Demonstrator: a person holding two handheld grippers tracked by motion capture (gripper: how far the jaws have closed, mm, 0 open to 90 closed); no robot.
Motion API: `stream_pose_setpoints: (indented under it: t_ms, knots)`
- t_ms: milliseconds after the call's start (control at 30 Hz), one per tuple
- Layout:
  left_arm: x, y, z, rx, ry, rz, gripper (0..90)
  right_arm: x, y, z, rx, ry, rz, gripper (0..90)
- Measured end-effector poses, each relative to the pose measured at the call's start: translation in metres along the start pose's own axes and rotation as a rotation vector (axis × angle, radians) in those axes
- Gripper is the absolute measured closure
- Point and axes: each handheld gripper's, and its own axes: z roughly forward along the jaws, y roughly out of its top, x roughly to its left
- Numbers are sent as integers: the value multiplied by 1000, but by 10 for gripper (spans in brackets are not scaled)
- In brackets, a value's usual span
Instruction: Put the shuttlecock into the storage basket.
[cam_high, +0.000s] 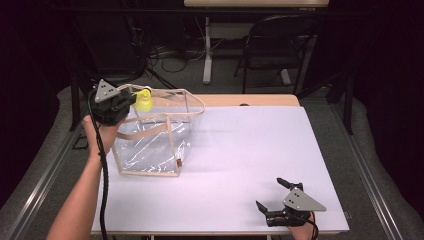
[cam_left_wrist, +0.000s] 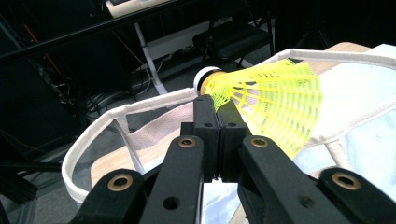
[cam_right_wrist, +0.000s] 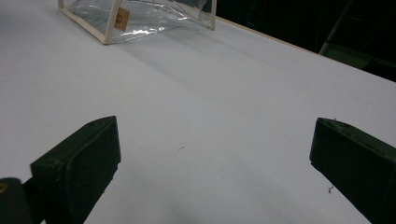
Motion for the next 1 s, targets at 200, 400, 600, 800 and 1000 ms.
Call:
stream_pose_setpoints:
  t_ms: [200, 400, 600, 800, 1000]
  knots:
    - [1, -2, 2, 15, 2, 1, 893, 0, 0, 0, 6, 3, 0, 14]
    - [2, -3, 5, 33, 11, 0, 893, 0, 0, 0, 3, 2, 2, 14]
    - [3, -5, 8, 56, 16, -1, 893, 0, 0, 0, 6, 2, 1, 15]
    - [4, -6, 11, 71, 25, -10, 893, 0, 0, 1, 5, 2, 2, 15]
    - [3, -8, 13, 91, 34, -4, 892, 0, 0, 0, 5, 1, 2, 15]
